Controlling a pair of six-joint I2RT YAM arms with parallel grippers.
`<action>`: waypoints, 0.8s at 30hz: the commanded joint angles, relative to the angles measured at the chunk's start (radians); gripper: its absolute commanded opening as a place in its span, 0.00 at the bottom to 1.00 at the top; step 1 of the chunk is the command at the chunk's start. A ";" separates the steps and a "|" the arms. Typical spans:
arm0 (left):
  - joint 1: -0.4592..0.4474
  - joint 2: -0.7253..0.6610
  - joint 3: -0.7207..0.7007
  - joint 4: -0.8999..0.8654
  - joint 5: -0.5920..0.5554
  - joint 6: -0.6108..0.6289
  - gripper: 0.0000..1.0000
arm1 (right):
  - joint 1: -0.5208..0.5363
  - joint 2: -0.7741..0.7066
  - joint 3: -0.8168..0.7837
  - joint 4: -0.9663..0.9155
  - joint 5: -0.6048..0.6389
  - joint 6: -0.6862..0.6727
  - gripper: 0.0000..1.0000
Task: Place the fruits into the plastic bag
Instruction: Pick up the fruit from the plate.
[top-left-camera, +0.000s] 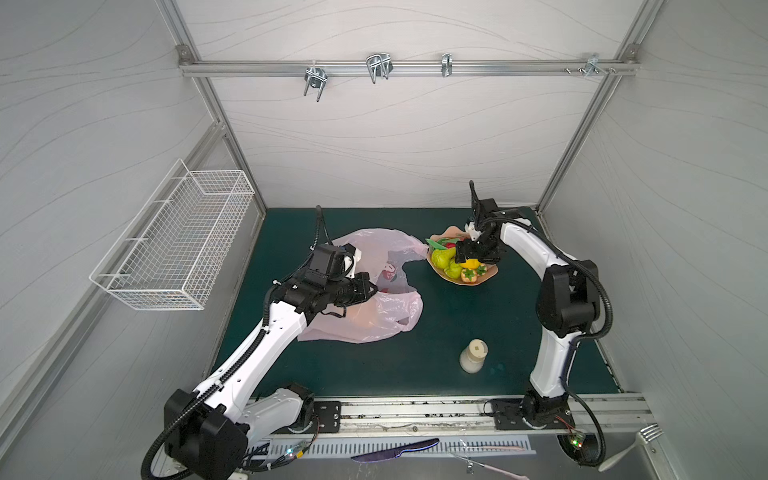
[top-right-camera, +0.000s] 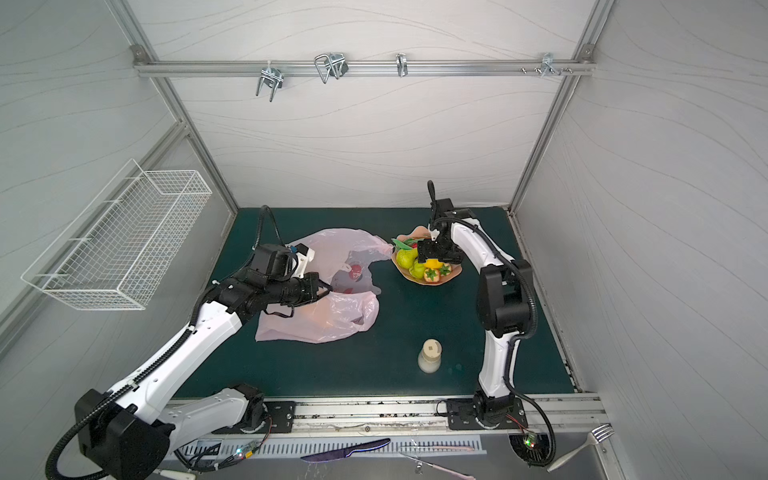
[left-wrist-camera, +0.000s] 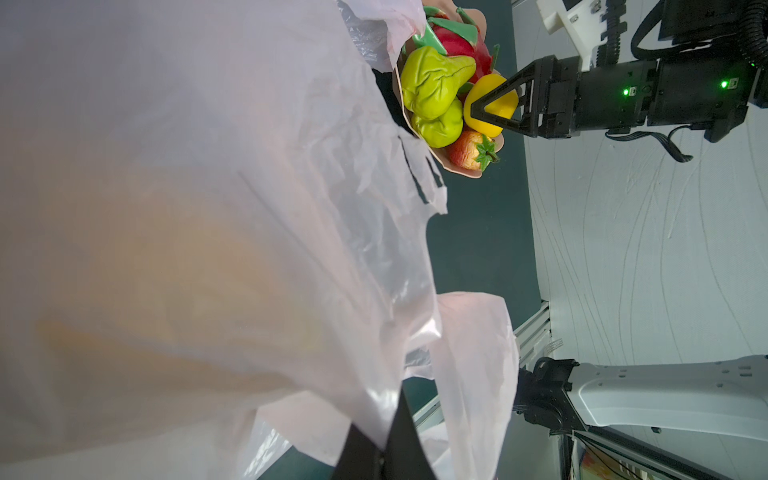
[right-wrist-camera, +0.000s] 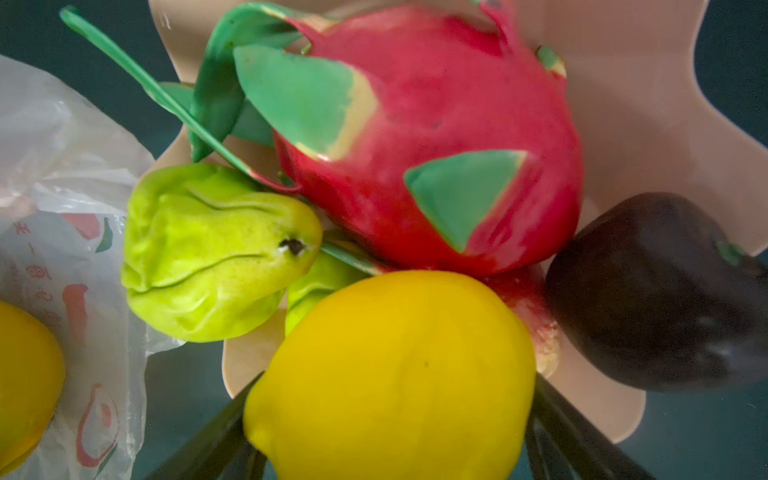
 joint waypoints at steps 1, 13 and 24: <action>0.003 -0.004 0.050 0.033 0.011 0.015 0.00 | 0.003 -0.059 -0.017 -0.018 0.019 -0.006 0.80; 0.004 -0.008 0.051 0.033 0.011 0.015 0.00 | -0.007 -0.233 -0.006 -0.050 -0.033 0.057 0.80; 0.004 -0.012 0.053 0.033 0.017 0.015 0.00 | -0.002 -0.380 -0.065 -0.018 -0.255 0.120 0.77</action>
